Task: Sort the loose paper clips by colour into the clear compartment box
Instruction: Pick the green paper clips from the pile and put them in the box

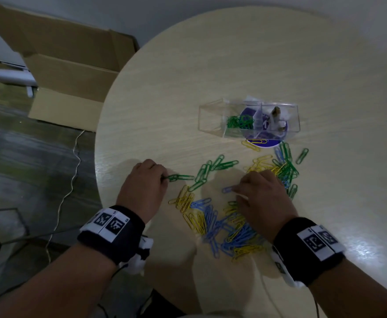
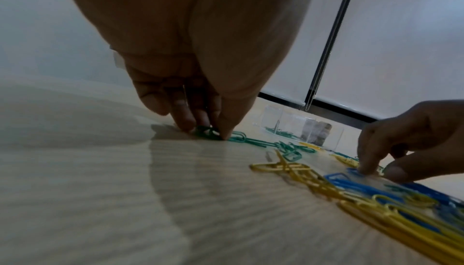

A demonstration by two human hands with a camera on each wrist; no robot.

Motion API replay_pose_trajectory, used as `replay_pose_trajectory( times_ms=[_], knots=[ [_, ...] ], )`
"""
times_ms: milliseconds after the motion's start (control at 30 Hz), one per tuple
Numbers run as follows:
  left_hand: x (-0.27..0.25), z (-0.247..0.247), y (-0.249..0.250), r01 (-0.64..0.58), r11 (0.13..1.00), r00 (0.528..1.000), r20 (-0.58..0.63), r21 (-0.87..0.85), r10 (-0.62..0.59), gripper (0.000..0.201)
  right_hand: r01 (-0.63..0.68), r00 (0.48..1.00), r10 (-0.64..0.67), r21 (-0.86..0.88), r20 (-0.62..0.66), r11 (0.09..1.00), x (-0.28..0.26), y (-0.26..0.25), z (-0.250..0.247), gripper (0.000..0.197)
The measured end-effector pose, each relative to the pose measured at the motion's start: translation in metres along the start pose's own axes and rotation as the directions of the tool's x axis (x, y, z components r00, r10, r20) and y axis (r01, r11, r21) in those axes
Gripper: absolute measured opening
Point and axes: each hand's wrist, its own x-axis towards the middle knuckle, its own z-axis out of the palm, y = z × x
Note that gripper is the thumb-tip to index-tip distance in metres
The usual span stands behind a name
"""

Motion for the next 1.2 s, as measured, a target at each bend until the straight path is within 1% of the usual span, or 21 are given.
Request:
replay_pose_trajectory(
  times_ms=[67, 133, 167, 200, 267, 300, 367, 433, 500, 533, 667, 733, 833, 933, 1033, 1100, 1133, 1200],
  knots=[
    [0.004, 0.0, 0.003, 0.022, 1.0, 1.0, 0.023, -0.019, -0.021, 0.007, 0.022, 1.0, -0.022, 0.011, 0.004, 1.0, -0.002, 0.006, -0.001, 0.022],
    [0.01, 0.0, 0.005, 0.025, 0.999, 0.999, 0.022, -0.026, -0.024, 0.007, 0.022, 0.999, -0.019, 0.062, -0.038, 0.998, 0.008, 0.008, -0.006, 0.017],
    [0.014, 0.0, 0.005, 0.025, 0.999, 1.0, 0.017, -0.03, -0.024, 0.008, 0.029, 0.998, -0.024, 0.084, -0.059, 0.996, 0.016, 0.008, -0.008, 0.021],
    [0.018, 0.0, 0.006, 0.025, 0.999, 1.0, 0.013, -0.036, -0.025, 0.01, 0.045, 0.997, -0.04, 0.091, -0.061, 0.995, 0.026, 0.006, -0.01, 0.03],
    [0.025, 0.0, 0.01, 0.022, 0.999, 1.0, 0.011, -0.045, -0.021, 0.013, 0.092, 0.996, -0.09, 0.076, -0.027, 0.993, 0.047, 0.002, -0.012, 0.048],
    [0.028, 0.001, 0.015, 0.015, 0.999, 1.0, 0.014, -0.052, -0.014, 0.015, 0.114, 0.994, -0.113, 0.059, -0.007, 0.992, 0.056, -0.001, -0.011, 0.051],
    [0.031, 0.003, 0.025, -0.008, 0.999, 1.0, 0.028, -0.053, 0.009, 0.019, 0.162, 0.986, -0.162, -0.01, 0.028, 0.987, 0.069, -0.005, -0.008, 0.049],
    [0.03, 0.006, 0.035, -0.035, 0.999, 0.997, 0.062, -0.029, 0.037, 0.028, 0.193, 0.98, -0.189, -0.057, 0.057, 0.98, 0.077, -0.008, -0.006, 0.042],
    [0.028, 0.009, 0.041, -0.046, 0.999, 0.994, 0.096, -0.009, 0.047, 0.036, 0.173, 0.981, -0.167, -0.054, 0.099, 0.983, 0.081, -0.011, -0.01, 0.033],
    [0.026, 0.01, 0.043, -0.044, 0.999, 0.993, 0.108, -0.015, 0.046, 0.036, 0.15, 0.983, -0.143, -0.049, 0.118, 0.987, 0.081, -0.011, -0.012, 0.029],
    [0.026, 0.01, 0.045, -0.007, 0.994, 0.995, 0.097, -0.109, 0.017, 0.027, -0.012, 0.99, 0.011, 0.007, 0.137, 1.0, 0.076, -0.003, -0.02, 0.018],
    [0.029, 0.009, 0.045, 0.021, 0.988, 0.995, 0.1, -0.151, -0.006, 0.022, -0.067, 0.989, 0.059, 0.055, 0.136, 0.996, 0.071, 0.001, -0.021, 0.015],
    [0.029, 0.008, 0.046, 0.086, 0.97, 0.991, 0.123, -0.229, -0.058, 0.016, -0.093, 0.987, 0.077, 0.104, 0.141, 0.99, 0.062, 0.0, -0.015, 0.012],
    [0.032, 0.01, 0.052, 0.113, 0.958, 0.989, 0.122, -0.262, -0.083, 0.015, -0.081, 0.988, 0.069, 0.084, 0.135, 0.993, 0.057, -0.002, -0.011, 0.012],
    [0.041, 0.01, 0.058, 0.104, 0.971, 0.988, 0.131, -0.217, -0.076, 0.012, -0.079, 0.991, 0.069, 0.087, 0.116, 0.993, 0.055, -0.001, -0.011, 0.014],
    [0.044, 0.009, 0.061, 0.039, 0.99, 0.988, 0.156, -0.133, -0.018, 0.01, -0.084, 0.993, 0.076, 0.102, 0.088, 0.991, 0.052, 0.001, -0.014, 0.014],
    [0.045, 0.007, 0.061, 0.007, 0.995, 0.986, 0.166, -0.097, 0.009, 0.01, -0.091, 0.994, 0.083, 0.126, 0.066, 0.988, 0.051, 0.003, -0.017, 0.014],
    [0.046, 0.004, 0.06, 0.0, 0.996, 0.987, 0.16, -0.094, 0.015, 0.009, -0.135, 0.991, 0.136, 0.216, 0.01, 0.967, 0.047, 0.007, -0.027, 0.012]
  ],
)
